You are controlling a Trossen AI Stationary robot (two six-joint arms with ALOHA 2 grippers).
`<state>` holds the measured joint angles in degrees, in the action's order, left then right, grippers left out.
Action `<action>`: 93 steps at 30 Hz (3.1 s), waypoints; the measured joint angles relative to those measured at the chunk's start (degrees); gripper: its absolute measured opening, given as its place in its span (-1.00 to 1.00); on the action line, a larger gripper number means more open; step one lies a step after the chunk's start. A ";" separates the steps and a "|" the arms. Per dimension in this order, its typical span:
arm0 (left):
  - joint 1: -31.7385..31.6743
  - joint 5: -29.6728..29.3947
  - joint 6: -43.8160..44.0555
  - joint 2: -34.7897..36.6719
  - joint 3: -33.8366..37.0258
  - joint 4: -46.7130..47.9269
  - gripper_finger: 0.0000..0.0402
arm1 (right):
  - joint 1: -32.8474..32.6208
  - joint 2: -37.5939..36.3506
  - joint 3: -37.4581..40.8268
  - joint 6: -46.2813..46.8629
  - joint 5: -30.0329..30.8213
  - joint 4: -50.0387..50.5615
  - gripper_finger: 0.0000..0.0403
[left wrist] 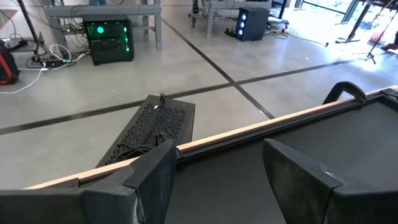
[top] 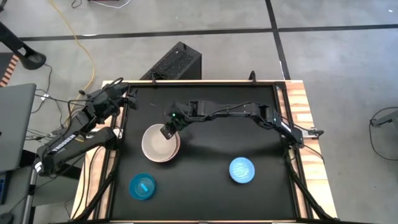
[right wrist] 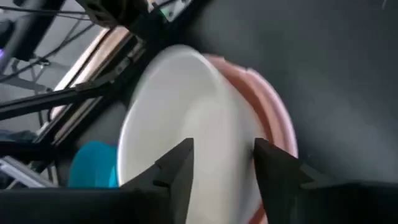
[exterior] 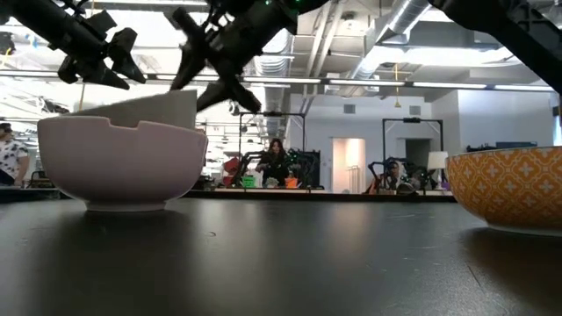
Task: Nest bowls inside each other
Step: Stack the light brown bowl on top of the pink bowl, then stack the blue patterned bowl on top of the light brown bowl
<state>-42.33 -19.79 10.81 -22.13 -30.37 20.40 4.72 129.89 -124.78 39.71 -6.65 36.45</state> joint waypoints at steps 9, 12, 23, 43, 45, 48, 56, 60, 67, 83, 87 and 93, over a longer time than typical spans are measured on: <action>0.00 -0.02 1.23 0.01 0.02 1.38 0.14 | 2.18 -0.02 -5.61 -4.67 -2.33 7.91 -0.05; 0.00 -0.02 2.33 0.01 0.04 2.01 0.14 | 1.95 0.00 -5.67 -6.84 -8.29 6.47 -0.11; 0.01 0.35 3.51 0.00 0.04 3.26 0.14 | 2.82 0.77 -0.48 -7.41 -12.50 3.96 -0.62; 0.04 0.92 3.65 0.02 0.04 3.29 0.14 | 4.06 1.64 -0.52 -7.18 -11.22 6.06 -0.96; 0.04 0.92 3.65 0.02 0.04 3.29 0.14 | 4.12 1.64 -0.52 -7.19 -10.92 7.03 -0.96; 0.04 0.90 3.63 0.02 0.04 3.29 0.14 | 4.10 1.64 -0.52 -7.20 -10.09 7.22 -0.96; 0.04 1.48 3.61 0.02 0.04 3.31 0.14 | 4.89 1.39 -0.52 -7.21 -10.62 7.77 -0.96; 0.04 1.52 3.61 0.01 0.04 3.31 0.14 | 5.72 -1.09 -0.49 -7.76 -12.76 12.14 -0.96; 0.02 1.43 3.40 0.02 0.04 4.17 0.14 | 3.91 -7.78 -0.54 -16.93 -9.40 31.63 -0.96; 0.02 1.47 3.37 0.02 0.04 4.71 0.14 | -8.95 -26.59 17.83 -17.22 -0.26 46.51 -0.97; 0.02 1.51 3.37 0.00 0.04 4.71 0.14 | -10.21 -37.62 35.95 -6.04 0.22 37.95 -0.97; 0.02 1.51 3.37 -0.05 0.04 4.20 0.14 | -11.20 -49.85 53.60 16.99 0.62 33.96 -0.94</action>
<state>-42.30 -18.28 14.17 -22.18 -30.33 24.59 -6.48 80.04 -71.18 56.70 -6.03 70.41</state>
